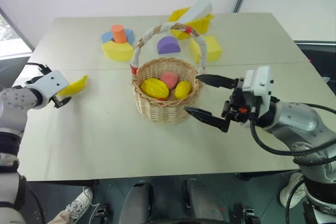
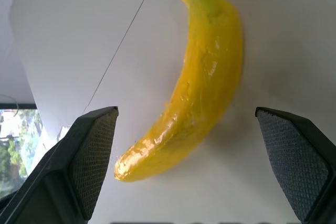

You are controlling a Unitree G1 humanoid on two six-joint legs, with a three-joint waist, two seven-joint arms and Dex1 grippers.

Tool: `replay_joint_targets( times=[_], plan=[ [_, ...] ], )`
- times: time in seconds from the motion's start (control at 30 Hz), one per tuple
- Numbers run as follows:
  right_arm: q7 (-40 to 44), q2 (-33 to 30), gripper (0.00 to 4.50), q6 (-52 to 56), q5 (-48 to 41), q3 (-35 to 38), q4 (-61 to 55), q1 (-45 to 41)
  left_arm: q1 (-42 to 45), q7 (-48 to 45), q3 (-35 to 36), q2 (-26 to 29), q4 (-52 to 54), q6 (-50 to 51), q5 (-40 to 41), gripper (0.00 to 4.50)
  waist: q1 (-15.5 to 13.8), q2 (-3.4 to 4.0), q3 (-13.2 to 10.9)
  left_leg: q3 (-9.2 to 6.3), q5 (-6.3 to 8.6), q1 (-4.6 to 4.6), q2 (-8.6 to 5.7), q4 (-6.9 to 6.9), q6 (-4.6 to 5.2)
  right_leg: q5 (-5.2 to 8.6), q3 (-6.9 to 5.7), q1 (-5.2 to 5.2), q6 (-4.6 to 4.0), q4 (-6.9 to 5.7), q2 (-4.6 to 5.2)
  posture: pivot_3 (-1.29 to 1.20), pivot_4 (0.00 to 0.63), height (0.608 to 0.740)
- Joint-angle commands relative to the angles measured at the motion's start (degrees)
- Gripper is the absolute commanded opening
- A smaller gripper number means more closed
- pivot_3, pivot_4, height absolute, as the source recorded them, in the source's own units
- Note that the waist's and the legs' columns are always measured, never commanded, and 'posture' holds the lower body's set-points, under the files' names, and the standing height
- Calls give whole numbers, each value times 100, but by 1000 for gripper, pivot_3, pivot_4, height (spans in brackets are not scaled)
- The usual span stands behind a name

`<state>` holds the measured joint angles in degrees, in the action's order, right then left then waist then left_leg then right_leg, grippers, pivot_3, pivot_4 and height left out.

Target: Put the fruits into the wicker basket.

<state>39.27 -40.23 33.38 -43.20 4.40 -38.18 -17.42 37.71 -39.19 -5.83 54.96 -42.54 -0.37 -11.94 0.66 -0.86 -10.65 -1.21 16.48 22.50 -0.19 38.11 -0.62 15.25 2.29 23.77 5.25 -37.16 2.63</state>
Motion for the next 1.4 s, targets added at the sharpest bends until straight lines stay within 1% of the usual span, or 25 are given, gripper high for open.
replay_joint_targets(
  times=[0.03, 0.13, 0.23, 0.3, 0.33, 0.37, 0.4, 0.43, 0.47, 0.5, 0.53, 0.6, 0.7, 0.77, 0.83, 0.9, 1.0, 1.1, 1.17, 1.23, 1.3, 1.33, 1.4],
  plan=[
    [-42, 114, 4441, -103, -5, -72, -244, -122, 600, 15, -170, -142, -891, -498, -236, 4500, 0, -2, 1, 0, 0, 0, 0, 3, 0, 0, 0, 0, 0, -3, -2, 0, 150, 740],
    [-123, 171, 4441, -56, 10, -141, -316, -200, 926, -28, -378, -218, -1529, -714, -433, 4500, 18, -2, 1, 2, 1, 0, -1, 5, 1, 0, 0, 0, 1, -5, -3, 0, 150, 740],
    [-210, 198, 4441, -40, 29, -179, -357, -228, 1132, -76, -484, -257, -1912, -865, -539, 4500, 25, -3, 1, 2, 1, -1, 0, 5, 1, 0, 0, 2, 1, -9, -6, 0, 150, 740],
    [-261, 215, 4500, -32, 33, -195, -372, -239, 1203, -47, -483, -264, -2054, -937, -554, 3950, 28, -3, 1, 2, 1, -3, 0, 6, 1, 0, 1, 2, 1, -11, -6, 0, 150, 740],
    [-279, 222, 4500, -26, 32, -203, -377, -244, 1229, -21, -472, -267, -2109, -957, -560, 3588, 30, -3, 1, 3, 0, -3, 0, 6, 2, 0, 1, 2, 1, -12, -6, 0, 150, 740],
    [-293, 230, 4500, -28, 38, -213, -377, -249, 1243, -19, -468, -265, -2155, -987, -569, 3166, 31, -3, 2, 3, 0, -4, 1, 6, 1, 0, 1, 2, 1, -14, -6, 0, 150, 740],
    [-302, 236, 4500, -31, 41, -225, -376, -252, 1250, -8, -452, -261, -2194, -1000, -566, 2616, 31, -3, 2, 3, 0, -4, 1, 6, 2, 0, 1, 2, 1, -14, -6, 0, 150, 740],
    [-303, 246, 4500, -40, 54, -241, -363, -258, 1244, -10, -427, -236, -2217, -1014, -552, 2510, 29, -4, 2, 3, 0, -4, 1, 7, 2, 0, 1, 2, 1, -15, -6, 0, 150, 740],
    [-296, 249, 4500, -56, 70, -257, -343, -261, 1239, 5, -399, -211, -2235, -1020, -535, 2043, 23, -4, 2, 3, 0, -4, 2, 7, 2, 0, 1, 3, 1, -15, -6, 0, 150, 740],
    [-291, 250, 4500, -68, 79, -270, -329, -266, 1236, 37, -375, -185, -2248, -1024, -524, 1835, 24, -4, 2, 3, 0, -4, 1, 7, 2, 0, 1, 3, 1, -15, -5, 0, 150, 740],
    [-276, 253, 4500, -82, 92, -279, -305, -277, 1242, 94, -310, -161, -2245, -984, -474, 1466, 25, -4, 2, 3, 1, -3, 1, 7, 1, 0, 1, 3, 1, -15, -5, 0, 150, 740],
    [-234, 250, 4500, -108, 117, -286, -261, -307, 1246, -86, 65, -108, -2009, -850, -49, 1466, 29, -6, 1, 3, 1, -3, 1, 7, 1, 0, 1, 4, 1, -16, -5, 0, 150, 740],
    [-195, 232, 4500, -114, 139, -250, -246, -318, 1065, -673, 690, -9, -1251, -524, 715, 1466, 26, -21, -3, 2, 0, 2, 3, 8, 1, 0, 1, 10, 1, -17, -5, 0, 150, 740],
    [-147, 184, 4500, -133, 168, -176, -209, -310, 613, -1187, 1283, 146, -108, -2, 1459, 1466, 33, -23, -2, 2, 0, 5, 4, 8, 1, 0, 0, 13, 1, -17, -2, 0, 150, 740],
    [-93, 127, 4500, -154, 178, -79, -159, -294, -75, -1598, 1877, 373, 1195, 618, 2114, 1466, 60, -25, -1, 5, 1, 15, 5, 6, 1, -1, 6, 25, 1, -16, 11, 0, 150, 740],
    [-38, 87, 4500, -176, 187, -13, -99, -293, -655, -1747, 2509, 434, 2369, 1394, 2809, 1466, 58, -25, 0, 8, 1, 24, 7, 6, 1, -1, 11, 37, 0, -16, 15, 0, 150, 740],
    [72, 65, 4500, -251, 275, -18, 61, -345, -1318, -1923, 3418, 323, 4101, 2966, 4336, 1466, 34, -26, 0, 4, 0, 32, 8, 7, 1, 0, 13, 44, 0, -18, 20, 0, 150, 740],
    [179, 79, 4500, -335, 360, -61, 219, -451, -2174, -2149, 3896, 253, 5453, 3804, 5310, 1466, 28, -24, 1, 3, 0, 34, 6, 11, 1, -1, 12, 43, 0, -19, 23, 0, 150, 740],
    [248, 92, 4500, -378, 404, -72, 324, -535, -2554, -2051, 3956, 153, 6196, 4222, 5853, 1466, 31, -24, 0, 6, 0, 28, 6, 10, 0, -1, 14, 40, 0, -20, 25, 0, 150, 740],
    [308, 95, 4500, -422, 454, -80, 413, -593, -2575, -1784, 3786, -41, 6813, 4367, 6281, 1466, 14, -25, 0, 4, -1, 23, 6, 10, -1, 0, 13, 35, -1, -22, 23, 0, 150, 740],
    [350, 101, 4500, -453, 495, -82, 479, -630, -2168, -1224, 3439, -306, 7083, 4581, 6615, 1466, -3, -26, 0, 1, -5, 23, 6, 11, -8, 0, 12, 34, -1, -24, 21, 0, 150, 740],
    [361, 106, 4500, -462, 517, -86, 499, -648, -1872, -947, 3137, -470, 7199, 4699, 6740, 1466, -11, -26, 0, 0, -6, 18, 5, 12, -9, -1, 11, 28, -1, -26, 20, 0, 150, 740],
    [372, 107, 4500, -481, 533, -61, 511, -651, -1456, -731, 2497, -709, 7504, 4675, 6630, 1466, -10, -28, 1, -5, -6, -2, 1, 14, -10, -1, 8, 2, 0, -22, 15, 0, 150, 740]
  ],
)
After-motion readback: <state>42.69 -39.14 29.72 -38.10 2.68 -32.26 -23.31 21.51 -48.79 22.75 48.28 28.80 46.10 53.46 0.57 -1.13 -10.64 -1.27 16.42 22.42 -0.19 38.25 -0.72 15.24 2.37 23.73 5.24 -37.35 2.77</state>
